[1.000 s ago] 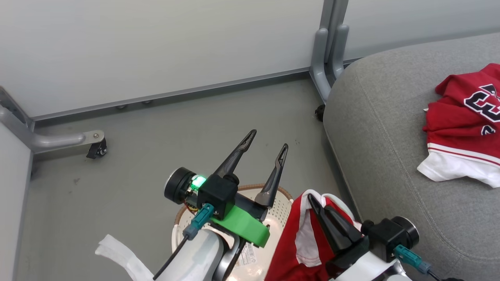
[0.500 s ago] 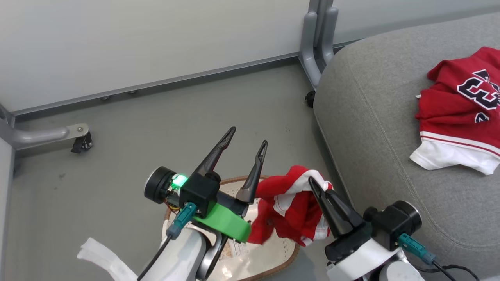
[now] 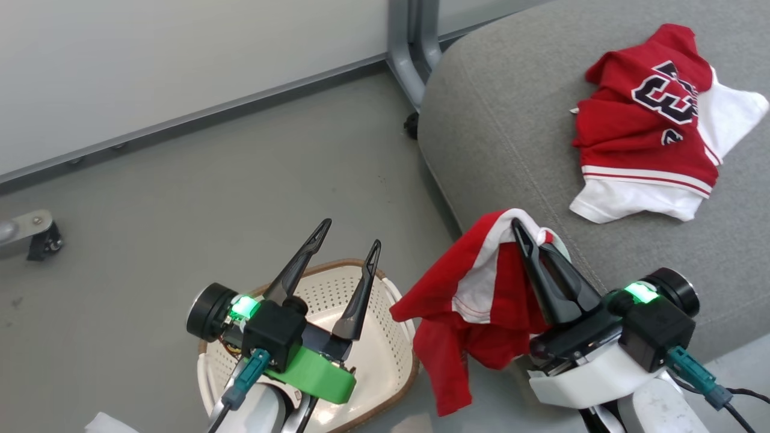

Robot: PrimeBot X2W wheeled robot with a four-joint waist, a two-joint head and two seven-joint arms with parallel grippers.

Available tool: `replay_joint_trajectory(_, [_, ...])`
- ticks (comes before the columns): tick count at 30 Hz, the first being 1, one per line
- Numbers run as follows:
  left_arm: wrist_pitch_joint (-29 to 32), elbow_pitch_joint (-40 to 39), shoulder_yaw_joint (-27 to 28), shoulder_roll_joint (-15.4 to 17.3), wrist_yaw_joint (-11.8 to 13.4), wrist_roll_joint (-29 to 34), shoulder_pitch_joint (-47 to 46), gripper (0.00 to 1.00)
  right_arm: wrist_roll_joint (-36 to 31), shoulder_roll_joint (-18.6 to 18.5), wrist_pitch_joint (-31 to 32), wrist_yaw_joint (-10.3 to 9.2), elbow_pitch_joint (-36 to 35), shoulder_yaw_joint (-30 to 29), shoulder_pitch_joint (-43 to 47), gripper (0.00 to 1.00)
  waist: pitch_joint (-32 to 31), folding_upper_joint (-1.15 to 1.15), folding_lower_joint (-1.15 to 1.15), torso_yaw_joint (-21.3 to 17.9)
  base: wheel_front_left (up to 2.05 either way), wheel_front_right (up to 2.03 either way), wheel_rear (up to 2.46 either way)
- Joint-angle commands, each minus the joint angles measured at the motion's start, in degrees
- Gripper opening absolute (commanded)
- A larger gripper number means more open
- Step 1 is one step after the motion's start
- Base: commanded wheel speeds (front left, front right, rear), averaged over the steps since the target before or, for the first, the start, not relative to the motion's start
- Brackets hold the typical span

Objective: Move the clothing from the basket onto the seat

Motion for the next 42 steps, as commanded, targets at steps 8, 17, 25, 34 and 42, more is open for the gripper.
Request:
replay_joint_trajectory(8, [0.0,-1.7,0.5,1.3,-1.8,2.2,3.0,1.0,-1.3,0.8,-0.1,-0.06,-4.8,-4.2,4.2,0.0,3.3,0.66,0.0,-11.7,0.0,0.0,0.0])
replay_joint_trajectory(17, [0.0,-1.9,0.0,1.1,-2.8,3.1,2.1,1.0,-1.7,2.0,-0.1,-0.06,-7.6,-7.0,6.3,0.0,4.2,0.66,0.0,-18.4,0.0,0.0,0.0])
replay_joint_trajectory(25, [0.0,-1.1,-2.0,1.8,-3.7,4.3,-0.3,1.0,-1.9,2.3,-0.1,-0.06,-8.8,-11.0,3.0,0.0,7.5,0.66,0.0,-18.8,0.0,0.0,0.0])
replay_joint_trajectory(34, [2.7,-3.5,-3.3,4.3,-3.8,5.9,-2.9,1.0,-0.8,-5.6,-0.1,-0.06,-5.7,-16.1,-17.3,0.0,14.9,0.66,0.0,-16.5,0.0,0.0,0.0])
replay_joint_trajectory(42, [6.0,-7.5,-2.7,7.5,-4.1,6.7,-6.7,1.0,7.3,-18.0,-0.1,-0.06,6.0,-22.1,-44.7,0.0,23.4,0.66,0.0,-12.2,0.0,0.0,0.0])
